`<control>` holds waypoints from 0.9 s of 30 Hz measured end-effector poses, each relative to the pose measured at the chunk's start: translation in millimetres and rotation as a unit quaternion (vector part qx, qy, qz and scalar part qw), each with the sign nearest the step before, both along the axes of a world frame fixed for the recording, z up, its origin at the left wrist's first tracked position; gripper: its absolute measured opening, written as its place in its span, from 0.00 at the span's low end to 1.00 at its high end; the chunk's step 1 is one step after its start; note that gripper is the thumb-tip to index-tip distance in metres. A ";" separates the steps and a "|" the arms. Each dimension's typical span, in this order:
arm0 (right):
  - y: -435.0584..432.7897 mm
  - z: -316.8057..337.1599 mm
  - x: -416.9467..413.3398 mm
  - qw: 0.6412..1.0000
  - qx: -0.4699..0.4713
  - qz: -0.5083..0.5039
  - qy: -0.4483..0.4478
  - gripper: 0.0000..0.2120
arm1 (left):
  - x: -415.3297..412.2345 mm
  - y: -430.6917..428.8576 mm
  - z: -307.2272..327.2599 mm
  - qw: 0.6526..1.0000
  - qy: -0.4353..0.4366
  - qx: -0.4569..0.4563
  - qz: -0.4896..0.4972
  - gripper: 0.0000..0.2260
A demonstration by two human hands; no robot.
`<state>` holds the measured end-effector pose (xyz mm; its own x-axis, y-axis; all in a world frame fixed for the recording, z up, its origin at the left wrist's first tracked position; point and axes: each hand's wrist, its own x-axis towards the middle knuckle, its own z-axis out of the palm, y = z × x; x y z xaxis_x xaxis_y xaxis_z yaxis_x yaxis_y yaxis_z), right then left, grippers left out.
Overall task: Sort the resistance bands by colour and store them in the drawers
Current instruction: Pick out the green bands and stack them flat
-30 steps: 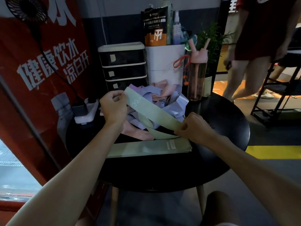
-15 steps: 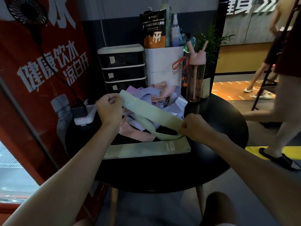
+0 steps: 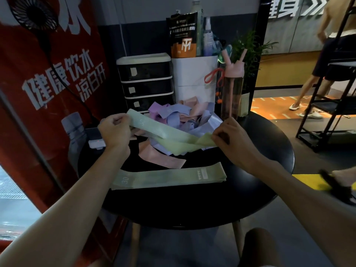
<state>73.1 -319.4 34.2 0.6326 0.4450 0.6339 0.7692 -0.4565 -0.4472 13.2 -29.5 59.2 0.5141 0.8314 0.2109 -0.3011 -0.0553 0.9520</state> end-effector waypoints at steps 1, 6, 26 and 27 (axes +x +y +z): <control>-2.1 0.9 -1.7 1.000 -0.008 0.004 -0.012 0.03 | -2.4 5.4 1.2 1.000 -0.002 -0.011 0.004 0.05; -13.5 -0.8 -7.5 0.999 -0.013 0.012 -0.044 0.04 | -17.3 30.3 3.6 0.998 -0.006 -0.060 0.029 0.02; -13.1 -47.2 -41.4 0.990 0.104 0.023 0.087 0.21 | -88.4 37.9 -66.4 0.985 0.088 0.146 0.009 0.10; -14.9 -50.0 -42.2 0.992 0.097 0.017 0.080 0.20 | -92.0 35.2 -69.9 0.982 0.092 0.166 0.009 0.10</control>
